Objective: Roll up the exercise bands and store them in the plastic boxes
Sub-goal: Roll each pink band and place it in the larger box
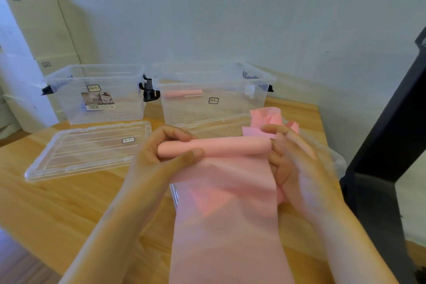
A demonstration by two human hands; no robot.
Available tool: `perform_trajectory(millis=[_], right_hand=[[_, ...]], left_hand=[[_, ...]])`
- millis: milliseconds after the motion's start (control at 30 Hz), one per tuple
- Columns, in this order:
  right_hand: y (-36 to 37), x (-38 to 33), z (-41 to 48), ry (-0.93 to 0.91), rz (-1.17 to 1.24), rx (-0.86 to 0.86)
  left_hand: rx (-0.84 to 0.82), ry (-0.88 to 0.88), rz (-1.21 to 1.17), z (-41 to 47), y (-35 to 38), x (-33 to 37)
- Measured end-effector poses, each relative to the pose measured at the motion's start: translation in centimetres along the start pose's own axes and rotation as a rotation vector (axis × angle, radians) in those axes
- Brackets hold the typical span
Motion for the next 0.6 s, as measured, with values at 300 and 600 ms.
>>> perform_trajectory(millis=[300,600], right_hand=[[1.2,-0.2,-0.4,-0.063,-0.314,-0.097],[1.0,0.4,-0.3,-0.009,-0.402,-0.050]], left_hand=[[-0.154,0.013,-0.032,-1.0,1.7,0.2],[-0.093,0.074,0.073,-1.2,1.0,0.8]])
Point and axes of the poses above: each hand's wrist, its own z-axis towards the middle knuckle, its own y-axis out of the palm, x = y × z, the point moved 7 cm from there along z, towards the middle knuckle, and after that the axes turned 1 degree about -y, right-handed, at the moved point
